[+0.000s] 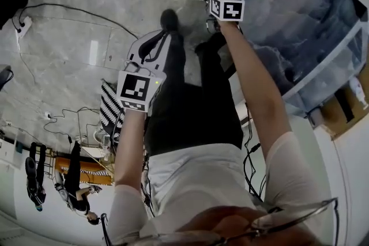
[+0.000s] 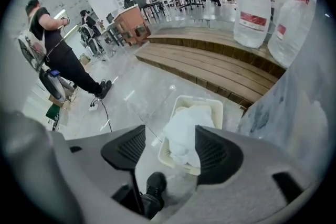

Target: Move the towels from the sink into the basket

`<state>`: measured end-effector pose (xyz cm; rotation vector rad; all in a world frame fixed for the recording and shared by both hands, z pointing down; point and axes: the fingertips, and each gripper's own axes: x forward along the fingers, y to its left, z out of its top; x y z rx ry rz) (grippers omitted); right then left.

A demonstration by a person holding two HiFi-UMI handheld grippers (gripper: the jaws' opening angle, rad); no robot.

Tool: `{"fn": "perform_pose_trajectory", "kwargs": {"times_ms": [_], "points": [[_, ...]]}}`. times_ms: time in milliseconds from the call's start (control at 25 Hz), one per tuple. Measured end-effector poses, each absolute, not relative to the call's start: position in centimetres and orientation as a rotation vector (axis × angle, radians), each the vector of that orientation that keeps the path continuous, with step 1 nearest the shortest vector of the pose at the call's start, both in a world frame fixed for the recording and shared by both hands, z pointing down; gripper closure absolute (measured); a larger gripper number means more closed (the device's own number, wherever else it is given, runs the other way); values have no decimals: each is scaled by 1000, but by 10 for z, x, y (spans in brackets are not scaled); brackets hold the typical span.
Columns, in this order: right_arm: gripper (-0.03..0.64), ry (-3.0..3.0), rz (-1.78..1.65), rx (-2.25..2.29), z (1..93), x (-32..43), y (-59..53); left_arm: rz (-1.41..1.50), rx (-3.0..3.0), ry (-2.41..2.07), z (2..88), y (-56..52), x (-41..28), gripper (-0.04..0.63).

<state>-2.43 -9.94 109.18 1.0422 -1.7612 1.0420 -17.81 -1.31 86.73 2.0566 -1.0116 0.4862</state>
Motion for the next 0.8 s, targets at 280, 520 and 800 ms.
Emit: {"fn": "perform_pose_trajectory", "kwargs": {"times_ms": [280, 520, 800], "points": [[477, -1856, 1025, 1108, 939, -28, -110, 471, 2091, -967, 771, -29, -166, 566], [551, -1901, 1010, 1156, 814, -4, -95, 490, 2146, -951, 684, -32, -147, 566], [611, -2035, 892, 1174, 683, 22, -57, 482, 2165, -944, 599, -15, -113, 568]]}}
